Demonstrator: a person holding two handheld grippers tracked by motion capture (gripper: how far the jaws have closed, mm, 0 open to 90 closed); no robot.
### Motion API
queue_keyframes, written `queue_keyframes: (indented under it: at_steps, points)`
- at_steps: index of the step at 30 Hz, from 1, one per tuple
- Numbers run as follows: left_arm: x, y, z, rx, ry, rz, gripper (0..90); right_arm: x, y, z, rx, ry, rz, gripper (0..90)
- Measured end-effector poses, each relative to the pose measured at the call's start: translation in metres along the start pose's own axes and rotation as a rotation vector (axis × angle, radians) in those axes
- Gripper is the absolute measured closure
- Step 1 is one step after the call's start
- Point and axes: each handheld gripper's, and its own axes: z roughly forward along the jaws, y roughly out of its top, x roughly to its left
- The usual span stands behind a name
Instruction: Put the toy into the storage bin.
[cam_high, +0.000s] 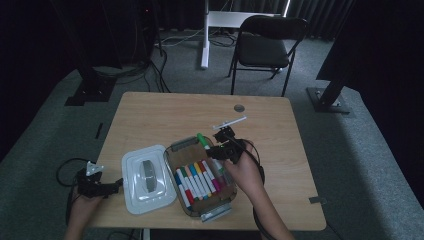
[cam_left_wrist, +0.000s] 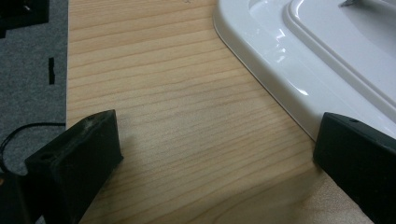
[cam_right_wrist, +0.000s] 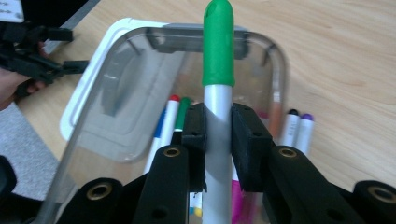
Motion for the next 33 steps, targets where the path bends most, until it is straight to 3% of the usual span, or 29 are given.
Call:
queue_keyframes:
  at_steps: [8, 15, 18, 25, 33]
  points:
    - [0.0, 0.0, 0.0, 0.0, 0.001, 0.004, 1.2, 0.022, 0.0, 0.026, 0.055, 0.054, -0.026, 76.4]
    - [0.0, 0.0, 0.0, 0.002, 0.0, 0.003, 1.2, 0.038, -0.003, 0.05, 0.113, 0.07, -0.041, 76.4]
    - [0.0, 0.0, 0.0, 0.002, 0.0, 0.003, 1.2, 0.04, -0.004, 0.054, 0.122, 0.075, -0.044, 76.4]
    - [0.0, 0.0, 0.0, 0.001, 0.001, 0.003, 1.2, 0.045, -0.01, 0.079, 0.214, 0.082, -0.038, 76.4]
    - [0.0, 0.0, 0.0, 0.0, 0.001, 0.003, 1.2, 0.056, -0.015, 0.101, 0.281, 0.073, -0.07, 76.2]
